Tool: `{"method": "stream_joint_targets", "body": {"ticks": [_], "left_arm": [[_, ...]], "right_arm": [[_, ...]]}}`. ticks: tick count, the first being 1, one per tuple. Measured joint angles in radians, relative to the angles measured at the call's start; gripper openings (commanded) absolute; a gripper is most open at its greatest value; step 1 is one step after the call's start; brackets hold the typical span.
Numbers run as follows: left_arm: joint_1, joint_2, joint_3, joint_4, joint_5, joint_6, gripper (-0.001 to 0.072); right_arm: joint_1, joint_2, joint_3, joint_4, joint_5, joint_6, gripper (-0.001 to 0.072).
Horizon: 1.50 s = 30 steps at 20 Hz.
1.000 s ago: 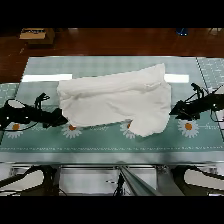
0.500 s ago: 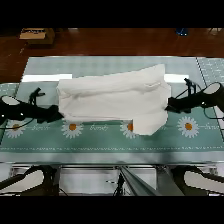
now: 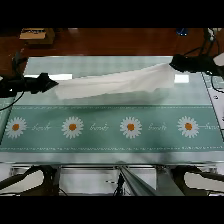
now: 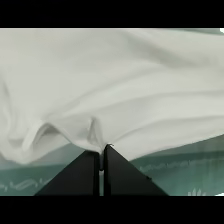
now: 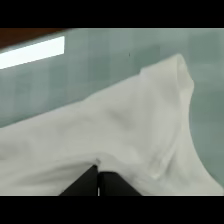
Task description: Fold the shirts.
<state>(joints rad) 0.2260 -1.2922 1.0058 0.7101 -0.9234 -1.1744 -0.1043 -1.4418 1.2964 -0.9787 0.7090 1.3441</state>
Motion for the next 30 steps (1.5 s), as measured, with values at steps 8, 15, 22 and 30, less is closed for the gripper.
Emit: {"method": "stream_joint_targets", "body": {"ticks": [8,15,22,30], "left_arm": [[-0.045,-0.265,0.122,-0.031,0.13,0.004,0.0081],[-0.049,-0.312,0.141,-0.037,0.255,0.004,0.0552],[-0.026,-0.311,0.143,-0.037,0.152,0.004,0.0551],[-0.021,-0.31,0.143,-0.064,0.027,0.003,0.0549]], "right_arm": [[0.053,-0.251,0.08,0.024,-0.214,0.029,0.0041],[0.058,-0.305,0.087,0.029,-0.274,0.029,0.0488],[-0.05,-0.252,0.087,-0.159,-0.204,0.085,0.0595],[-0.183,-0.377,0.087,0.233,0.017,-0.092,0.0596]]}}
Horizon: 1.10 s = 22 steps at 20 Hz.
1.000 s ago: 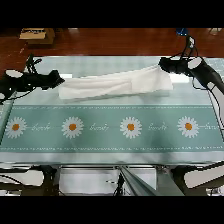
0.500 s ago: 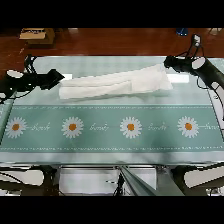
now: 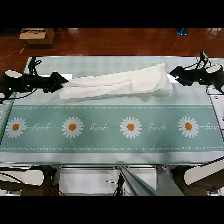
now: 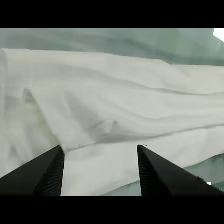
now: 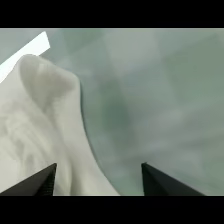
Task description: Fold the shirts.
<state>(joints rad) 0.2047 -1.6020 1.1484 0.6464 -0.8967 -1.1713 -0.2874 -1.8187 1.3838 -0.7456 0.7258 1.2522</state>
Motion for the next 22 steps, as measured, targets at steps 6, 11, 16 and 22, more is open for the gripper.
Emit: {"method": "stream_joint_targets", "body": {"ticks": [6,11,16,22], "left_arm": [[0.0,0.0,0.0,-0.015,-0.031,0.006,0.0539],[0.0,0.0,0.0,-0.019,-0.038,0.009,0.0221],[-0.005,0.0,0.0,-0.11,-0.081,0.019,0.0024],[-0.134,0.0,0.0,-0.276,-0.164,0.055,0.0024]], "right_arm": [[0.047,-0.087,0.001,0.279,0.092,-0.122,0.0585],[0.085,-0.101,0.0,0.376,0.151,-0.195,0.004],[0.076,-0.016,0.0,0.385,0.26,-0.228,0.004],[0.078,0.197,0.0,0.188,0.439,-0.117,0.004]]}}
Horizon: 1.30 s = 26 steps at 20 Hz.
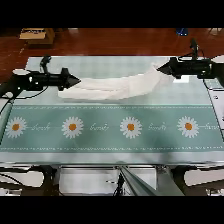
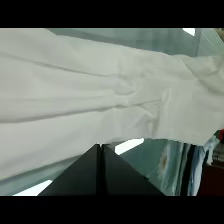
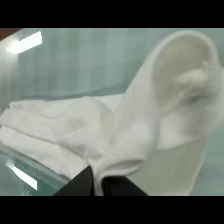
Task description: Fold the shirts.
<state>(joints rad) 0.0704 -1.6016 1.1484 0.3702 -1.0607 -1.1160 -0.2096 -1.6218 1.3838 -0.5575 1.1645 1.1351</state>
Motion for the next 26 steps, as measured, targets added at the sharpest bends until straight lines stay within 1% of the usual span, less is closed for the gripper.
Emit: {"method": "stream_joint_targets", "body": {"ticks": [4,9,14,18,20,22,23,26], "left_arm": [[-0.172,0.0,0.0,-0.038,0.016,0.005,0.0024],[-0.413,-0.005,0.0,-0.103,0.103,0.005,0.0024],[-0.661,-0.016,0.0,-0.188,0.243,-0.013,0.0024],[-0.843,-0.071,0.0,-0.254,0.405,-0.084,0.0024],[-0.912,-0.112,0.0,-0.293,0.444,-0.107,0.0024],[-0.948,-0.139,-0.001,-0.322,0.45,-0.105,0.0022],[-0.943,-0.142,-0.007,-0.331,0.468,-0.083,0.0022],[-0.858,-0.077,-0.055,-0.336,0.482,-0.02,0.0022]], "right_arm": [[0.018,0.16,0.0,-0.217,0.126,0.13,0.004],[0.053,0.336,0.0,-0.374,0.222,0.256,0.004],[0.135,0.463,0.0,-0.438,0.256,0.351,0.004],[0.223,0.542,0.0,-0.455,0.266,0.421,0.004],[0.259,0.582,0.0,-0.462,0.267,0.454,0.004],[0.282,0.618,0.0,-0.468,0.268,0.483,0.004],[0.288,0.636,0.0,-0.477,0.27,0.492,0.004],[0.299,0.679,0.0,-0.552,0.298,0.515,0.0039]]}}
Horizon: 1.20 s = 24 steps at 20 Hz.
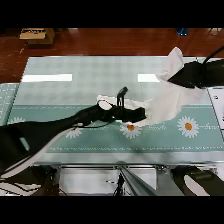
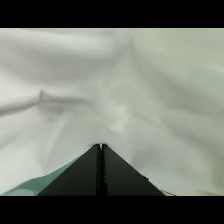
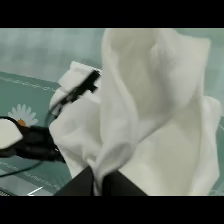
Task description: Fold the shirts.
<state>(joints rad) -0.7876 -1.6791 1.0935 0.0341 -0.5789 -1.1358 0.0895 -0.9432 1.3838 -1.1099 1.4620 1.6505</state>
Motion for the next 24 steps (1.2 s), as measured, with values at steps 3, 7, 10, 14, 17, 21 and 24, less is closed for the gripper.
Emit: {"method": "stream_joint_targets", "body": {"ticks": [3,7,10,14,17,21,24], "left_arm": [[0.172,0.158,-0.079,0.06,-0.001,0.045,0.0022],[0.484,0.45,-0.161,0.21,-0.096,0.068,0.0022],[0.719,0.643,-0.182,0.275,-0.193,0.072,0.0023],[0.98,0.815,-0.191,0.311,-0.336,0.074,0.0023],[1.114,0.885,-0.193,0.319,-0.42,0.06,0.0023],[1.199,0.933,-0.194,0.324,-0.476,0.034,0.0023],[1.221,0.949,-0.194,0.325,-0.516,0.021,0.0023]], "right_arm": [[0.004,0.018,-0.008,-0.114,0.042,0.007,0.0039],[0.006,0.011,-0.036,-0.29,0.098,-0.028,0.0039],[0.006,0.004,-0.045,-0.477,0.143,-0.063,0.0039],[0.014,-0.003,-0.052,-0.432,0.125,-0.05,0.0039],[0.075,-0.044,-0.074,-0.347,0.065,-0.005,0.0038],[0.228,-0.164,-0.119,-0.301,-0.112,0.065,0.0039],[0.347,-0.283,-0.134,-0.28,-0.334,0.122,0.004]]}}
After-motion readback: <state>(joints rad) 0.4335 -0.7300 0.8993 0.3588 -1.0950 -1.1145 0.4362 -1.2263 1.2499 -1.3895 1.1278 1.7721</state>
